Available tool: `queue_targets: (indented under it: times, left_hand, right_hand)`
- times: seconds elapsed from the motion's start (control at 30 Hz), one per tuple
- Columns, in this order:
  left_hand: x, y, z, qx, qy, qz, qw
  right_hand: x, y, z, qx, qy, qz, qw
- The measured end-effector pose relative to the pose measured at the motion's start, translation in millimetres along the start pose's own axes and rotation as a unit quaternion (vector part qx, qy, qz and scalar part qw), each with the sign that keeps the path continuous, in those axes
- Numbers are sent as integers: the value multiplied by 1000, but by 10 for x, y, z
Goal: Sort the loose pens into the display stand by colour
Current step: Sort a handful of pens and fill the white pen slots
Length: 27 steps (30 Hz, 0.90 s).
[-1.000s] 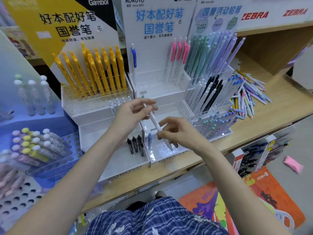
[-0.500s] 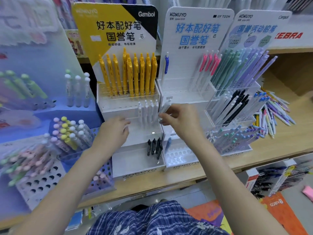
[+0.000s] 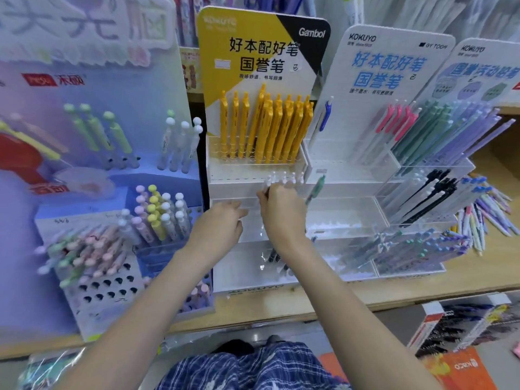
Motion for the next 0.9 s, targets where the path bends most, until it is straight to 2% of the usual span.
queue_targets:
  times: [0.1,0.33,0.43,0.5,0.57,0.63,0.7,0.8,0.9]
  left_hand:
    - [-9,-34,-23,13,6,-14,1000]
    - [31,-22,2,29,4,-25,999]
    - [6,-30,22,29,-12,-26,999]
    - [3,-52,126,46,-4,-23,999]
    - [40,-39,358,82,61,-42,994]
    - [136,32,658,110,166,-89,976]
    - [192,90,919,105,252,-117,955]
    - [81,109,1090,78,281,-110,950]
    - [-41,86,1084,52,277,-87,955]
  right_hand:
    - [9,4,-71,13,7,-31,999]
    - [-7,-27,-173,29,-17,-38,999]
    - [12,-2,-101,42,-33,-25,998]
    - [74,49,100,22,-11,-15,1000]
    - [166,58,481,-41,68,19,997]
    - [154,21,916,-110,161,64,979]
    - [-9,-104,1242,-143,213,105,961]
    - [-351,-381,1443,-98,232,136,958]
    - [-561,-498,1404,-16,233,91,968]
Point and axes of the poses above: each hand's wrist, its own x-axis away from the middle knuckle, its own z-axis out of the back of the hand, y = z × x, the point moved 8 cm from there along -x, towards the middle knuckle, and after that the axes turned 14 degrees about -y, right-handed, at the moved point
